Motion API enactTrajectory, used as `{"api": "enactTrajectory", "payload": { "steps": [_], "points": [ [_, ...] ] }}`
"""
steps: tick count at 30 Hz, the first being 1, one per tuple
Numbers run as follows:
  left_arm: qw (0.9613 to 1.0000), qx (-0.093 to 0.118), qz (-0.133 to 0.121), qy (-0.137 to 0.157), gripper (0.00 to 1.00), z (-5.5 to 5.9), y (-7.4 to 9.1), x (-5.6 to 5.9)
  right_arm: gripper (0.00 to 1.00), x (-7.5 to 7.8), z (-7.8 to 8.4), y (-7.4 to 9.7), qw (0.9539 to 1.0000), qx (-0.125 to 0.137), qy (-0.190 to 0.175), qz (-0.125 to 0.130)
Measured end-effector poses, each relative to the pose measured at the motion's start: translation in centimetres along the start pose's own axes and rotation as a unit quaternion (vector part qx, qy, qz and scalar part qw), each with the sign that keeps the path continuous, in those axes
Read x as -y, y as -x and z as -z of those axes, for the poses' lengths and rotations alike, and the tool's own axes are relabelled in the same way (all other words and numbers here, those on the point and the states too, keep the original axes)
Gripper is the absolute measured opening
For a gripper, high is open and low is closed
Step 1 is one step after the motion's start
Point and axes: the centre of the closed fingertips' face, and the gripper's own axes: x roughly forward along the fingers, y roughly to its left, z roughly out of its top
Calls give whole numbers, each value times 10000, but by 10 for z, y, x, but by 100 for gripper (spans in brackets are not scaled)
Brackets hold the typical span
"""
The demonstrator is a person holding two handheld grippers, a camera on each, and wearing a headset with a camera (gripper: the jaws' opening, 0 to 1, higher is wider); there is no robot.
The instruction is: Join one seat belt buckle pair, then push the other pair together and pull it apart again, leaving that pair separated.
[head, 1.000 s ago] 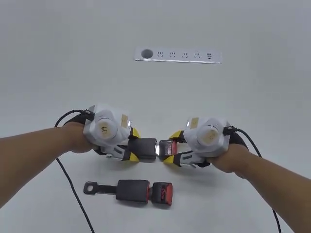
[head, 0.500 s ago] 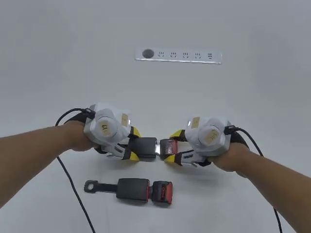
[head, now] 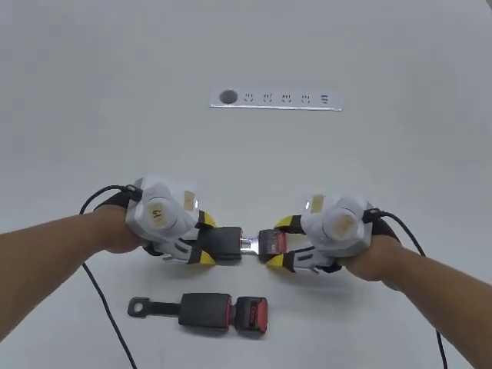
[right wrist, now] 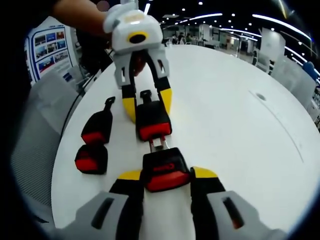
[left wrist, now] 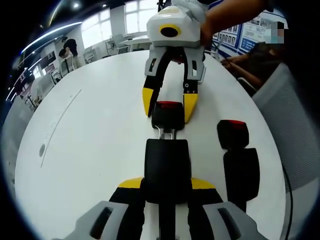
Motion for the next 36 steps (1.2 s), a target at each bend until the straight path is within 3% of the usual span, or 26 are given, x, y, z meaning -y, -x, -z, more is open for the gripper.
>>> {"api": "enactTrajectory", "payload": {
  "steps": [4,36],
  "points": [
    [10000,0,5,-3,34,-1,0,1,36,1,9,10,9997,29,-229,-8],
    [9998,-174,77,-96,34,0,0,1,37,15,76,75,9984,-213,-304,429]
  ]
}}
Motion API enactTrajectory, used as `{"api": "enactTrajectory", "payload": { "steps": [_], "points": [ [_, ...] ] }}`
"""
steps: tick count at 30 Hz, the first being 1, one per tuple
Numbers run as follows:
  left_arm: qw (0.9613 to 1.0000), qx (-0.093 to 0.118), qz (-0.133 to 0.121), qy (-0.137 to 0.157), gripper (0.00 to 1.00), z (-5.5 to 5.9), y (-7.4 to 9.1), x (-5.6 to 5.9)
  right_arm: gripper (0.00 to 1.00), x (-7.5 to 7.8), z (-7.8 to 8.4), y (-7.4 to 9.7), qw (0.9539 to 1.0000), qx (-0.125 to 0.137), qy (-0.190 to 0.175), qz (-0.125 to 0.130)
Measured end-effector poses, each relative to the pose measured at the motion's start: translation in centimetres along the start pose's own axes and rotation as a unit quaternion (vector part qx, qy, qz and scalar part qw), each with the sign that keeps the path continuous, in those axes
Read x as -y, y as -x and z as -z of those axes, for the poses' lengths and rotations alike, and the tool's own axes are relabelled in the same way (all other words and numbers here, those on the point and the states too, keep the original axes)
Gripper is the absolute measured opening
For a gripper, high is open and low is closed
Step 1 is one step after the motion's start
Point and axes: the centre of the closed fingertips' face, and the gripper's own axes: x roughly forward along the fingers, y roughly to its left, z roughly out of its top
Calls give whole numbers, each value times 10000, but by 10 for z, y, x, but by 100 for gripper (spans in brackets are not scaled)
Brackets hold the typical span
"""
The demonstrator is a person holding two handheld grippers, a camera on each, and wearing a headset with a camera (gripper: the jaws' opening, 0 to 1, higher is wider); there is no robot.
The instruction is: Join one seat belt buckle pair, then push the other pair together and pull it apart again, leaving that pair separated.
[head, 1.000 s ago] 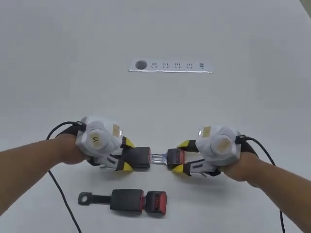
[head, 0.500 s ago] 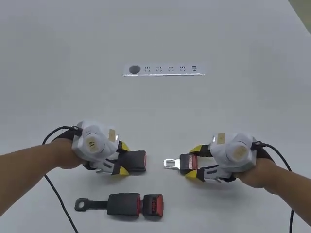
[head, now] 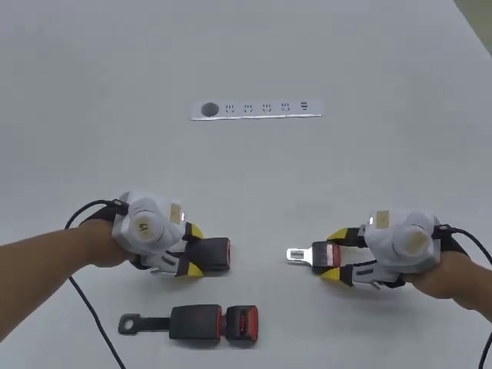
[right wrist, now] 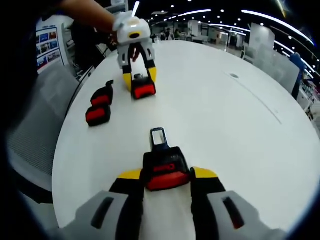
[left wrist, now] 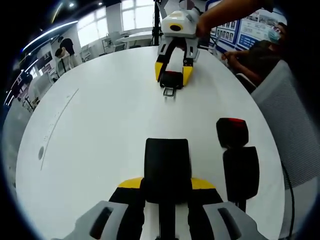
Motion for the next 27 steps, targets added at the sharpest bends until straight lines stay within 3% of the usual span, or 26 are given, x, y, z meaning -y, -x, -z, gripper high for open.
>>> {"api": "enactTrajectory", "payload": {
  "steps": [8,21,23,24,26,27],
  "points": [
    [10000,-7,27,-47,34,1,0,0,37,5,14,9,10000,-57,-76,28],
    [10000,10,-14,45,34,0,0,1,38,9,19,16,9998,-90,-128,83],
    [9999,23,-53,-134,35,-1,0,3,38,8,19,16,9997,-103,-204,117],
    [9997,-30,-211,-138,37,-2,1,-1,39,7,20,18,9993,-139,-305,158],
    [9992,-60,-390,71,45,-1,3,-4,53,7,12,21,9977,133,-618,236],
    [9981,147,-296,521,52,-6,3,3,61,8,7,23,9976,250,-590,262]
  ]
}}
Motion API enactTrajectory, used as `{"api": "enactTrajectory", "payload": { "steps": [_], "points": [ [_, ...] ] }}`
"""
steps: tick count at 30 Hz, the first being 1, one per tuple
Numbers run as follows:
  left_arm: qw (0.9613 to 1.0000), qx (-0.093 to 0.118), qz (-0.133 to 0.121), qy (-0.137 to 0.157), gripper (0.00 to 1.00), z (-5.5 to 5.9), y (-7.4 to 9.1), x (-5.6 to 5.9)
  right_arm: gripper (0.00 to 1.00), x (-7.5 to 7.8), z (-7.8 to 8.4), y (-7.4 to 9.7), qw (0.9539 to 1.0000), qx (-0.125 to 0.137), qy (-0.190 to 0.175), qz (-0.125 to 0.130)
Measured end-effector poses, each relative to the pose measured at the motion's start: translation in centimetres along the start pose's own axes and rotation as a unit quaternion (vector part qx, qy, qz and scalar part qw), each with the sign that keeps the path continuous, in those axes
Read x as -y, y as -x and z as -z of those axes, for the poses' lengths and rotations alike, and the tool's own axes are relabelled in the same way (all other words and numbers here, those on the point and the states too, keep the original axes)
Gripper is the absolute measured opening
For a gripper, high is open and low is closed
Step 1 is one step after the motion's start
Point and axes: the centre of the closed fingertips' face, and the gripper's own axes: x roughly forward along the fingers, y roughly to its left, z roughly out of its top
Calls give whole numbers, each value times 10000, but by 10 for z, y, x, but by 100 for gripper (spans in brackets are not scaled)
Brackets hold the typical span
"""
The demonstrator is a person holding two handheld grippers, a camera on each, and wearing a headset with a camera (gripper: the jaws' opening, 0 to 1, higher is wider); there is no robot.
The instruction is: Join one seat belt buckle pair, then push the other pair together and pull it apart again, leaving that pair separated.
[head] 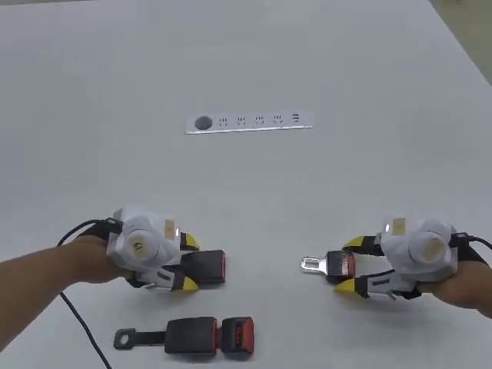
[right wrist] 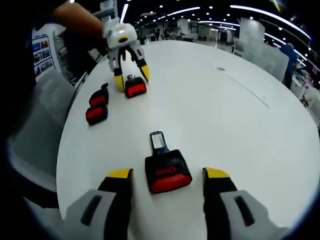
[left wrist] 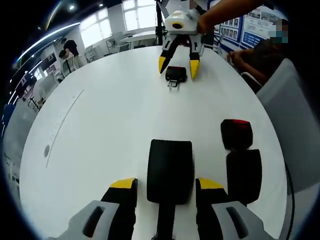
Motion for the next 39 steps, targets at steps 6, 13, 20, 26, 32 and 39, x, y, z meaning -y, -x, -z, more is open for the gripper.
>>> {"api": "enactTrajectory", "payload": {
  "steps": [6,13,20,26,32,39],
  "points": [
    [9968,369,-492,510,74,-11,23,-8,78,9,-9,17,9971,326,-87,678],
    [9754,952,-1218,1571,96,-18,66,-14,87,10,-25,43,9806,891,-641,1626],
    [9409,1535,-1954,2302,100,-17,111,-1,93,-5,-41,69,9559,1414,-1086,2332],
    [9247,1995,-2165,2412,100,-22,135,33,99,-36,-55,82,9497,1632,-1087,2441],
    [9291,2027,-2185,2188,100,-15,147,66,100,-64,-55,83,9552,1462,-769,2456],
    [9209,2275,-2313,2161,100,-12,172,88,100,-87,-58,90,9549,1545,-663,2447]
  ]
}}
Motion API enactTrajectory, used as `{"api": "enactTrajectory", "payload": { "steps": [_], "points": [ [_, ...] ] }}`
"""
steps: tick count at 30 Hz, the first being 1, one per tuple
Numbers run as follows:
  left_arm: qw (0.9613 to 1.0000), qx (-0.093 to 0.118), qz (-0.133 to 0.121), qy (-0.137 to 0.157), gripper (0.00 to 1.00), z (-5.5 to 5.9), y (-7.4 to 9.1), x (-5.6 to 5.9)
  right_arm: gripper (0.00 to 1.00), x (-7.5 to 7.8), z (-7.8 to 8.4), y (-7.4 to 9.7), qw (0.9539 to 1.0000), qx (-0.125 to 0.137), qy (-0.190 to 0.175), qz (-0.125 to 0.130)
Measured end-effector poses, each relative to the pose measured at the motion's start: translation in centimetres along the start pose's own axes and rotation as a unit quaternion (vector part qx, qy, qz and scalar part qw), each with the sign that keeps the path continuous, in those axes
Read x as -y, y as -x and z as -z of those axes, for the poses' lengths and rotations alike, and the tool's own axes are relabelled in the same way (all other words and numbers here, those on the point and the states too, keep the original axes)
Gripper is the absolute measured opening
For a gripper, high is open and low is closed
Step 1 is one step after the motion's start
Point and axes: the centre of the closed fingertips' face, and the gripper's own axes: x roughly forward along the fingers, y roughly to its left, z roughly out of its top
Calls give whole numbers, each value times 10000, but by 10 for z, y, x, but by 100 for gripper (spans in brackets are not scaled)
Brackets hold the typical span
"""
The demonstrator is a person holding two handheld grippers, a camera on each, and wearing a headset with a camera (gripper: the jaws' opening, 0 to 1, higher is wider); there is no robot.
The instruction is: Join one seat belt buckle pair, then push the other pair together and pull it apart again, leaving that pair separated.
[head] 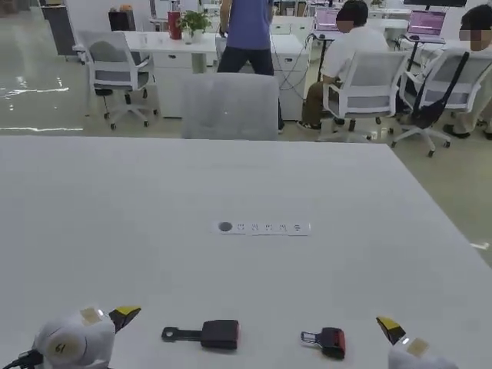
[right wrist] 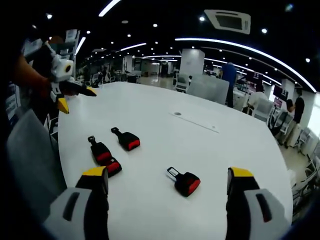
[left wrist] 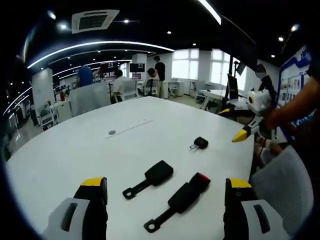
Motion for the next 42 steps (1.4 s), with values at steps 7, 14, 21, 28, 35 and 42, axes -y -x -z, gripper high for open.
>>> {"api": "enactTrajectory", "payload": {
  "steps": [7,14,21,28,35,42],
  "points": [
    [9999,125,-6,63,100,9,19,5,100,-19,-1,11,9997,48,219,-117],
    [9993,330,-135,139,100,6,37,11,100,-17,-3,20,9998,161,145,6],
    [9992,353,-138,112,100,8,42,8,100,-19,0,25,9996,87,253,35],
    [9992,364,-141,59,100,6,47,-1,100,-18,0,24,9997,44,239,71],
    [9993,360,74,-11,100,4,48,2,100,-18,-4,24,9995,76,297,10],
    [9992,326,171,-128,100,8,48,3,100,-19,-9,24,9991,97,409,-112]
  ]
}}
